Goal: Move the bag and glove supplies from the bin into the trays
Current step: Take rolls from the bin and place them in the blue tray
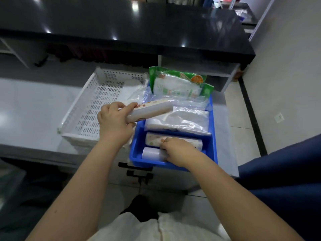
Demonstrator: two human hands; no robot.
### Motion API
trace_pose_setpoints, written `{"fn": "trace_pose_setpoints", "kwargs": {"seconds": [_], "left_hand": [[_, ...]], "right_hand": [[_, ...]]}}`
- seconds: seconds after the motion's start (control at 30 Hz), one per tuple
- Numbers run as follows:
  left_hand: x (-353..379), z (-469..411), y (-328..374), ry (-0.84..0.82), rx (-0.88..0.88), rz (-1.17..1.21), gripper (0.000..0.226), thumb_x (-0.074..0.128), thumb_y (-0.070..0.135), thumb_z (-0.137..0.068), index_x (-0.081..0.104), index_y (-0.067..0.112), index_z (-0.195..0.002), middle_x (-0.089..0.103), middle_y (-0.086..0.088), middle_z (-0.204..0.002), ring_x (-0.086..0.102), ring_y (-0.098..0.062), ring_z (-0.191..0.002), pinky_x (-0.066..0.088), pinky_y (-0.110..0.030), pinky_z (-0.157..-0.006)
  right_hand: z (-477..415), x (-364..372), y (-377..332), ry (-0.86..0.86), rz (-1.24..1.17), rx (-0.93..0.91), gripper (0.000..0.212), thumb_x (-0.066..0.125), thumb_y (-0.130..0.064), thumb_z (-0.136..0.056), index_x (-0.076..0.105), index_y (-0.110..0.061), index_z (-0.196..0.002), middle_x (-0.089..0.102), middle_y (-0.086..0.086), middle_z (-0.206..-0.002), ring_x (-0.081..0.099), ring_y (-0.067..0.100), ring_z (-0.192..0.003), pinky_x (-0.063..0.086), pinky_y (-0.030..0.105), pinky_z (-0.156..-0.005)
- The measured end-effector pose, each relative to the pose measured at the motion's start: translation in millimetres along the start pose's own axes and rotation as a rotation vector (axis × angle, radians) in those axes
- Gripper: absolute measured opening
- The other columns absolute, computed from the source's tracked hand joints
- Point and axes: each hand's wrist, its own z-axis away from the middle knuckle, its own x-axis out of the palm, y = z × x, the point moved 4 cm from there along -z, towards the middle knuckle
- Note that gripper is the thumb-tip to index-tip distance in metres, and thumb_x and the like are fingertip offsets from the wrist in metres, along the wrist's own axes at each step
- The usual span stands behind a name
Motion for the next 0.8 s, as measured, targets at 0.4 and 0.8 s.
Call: {"fn": "trace_pose_setpoints", "kwargs": {"seconds": [0.4, 0.8], "left_hand": [[-4.8, 13.3, -19.4, -0.024, 0.016, 0.026, 0.063, 0.076, 0.019, -0.071, 0.056, 0.041, -0.126, 0.053, -0.001, -0.116, 0.035, -0.028, -0.107, 0.029, -0.045, -0.094], [-4.4, 12.4, -26.9, -0.046, 0.046, 0.062, 0.06, 0.074, 0.021, -0.075, 0.054, 0.041, -0.128, 0.053, -0.001, -0.117, 0.035, -0.027, -0.107, 0.029, -0.044, -0.095]], "right_hand": [[9.6, -0.4, -3.2, 0.004, 0.073, 0.111, 0.033, 0.06, -0.015, -0.086, 0.054, -0.011, -0.118, 0.048, 0.01, -0.12, 0.049, 0.029, -0.102, 0.043, 0.039, -0.085], [34.9, 11.4, -0.5, 0.225, -0.174, 0.114, 0.06, 0.062, -0.012, -0.085, 0.032, -0.028, -0.134, 0.039, -0.003, -0.133, 0.039, 0.018, -0.118, 0.041, 0.035, -0.089]]}}
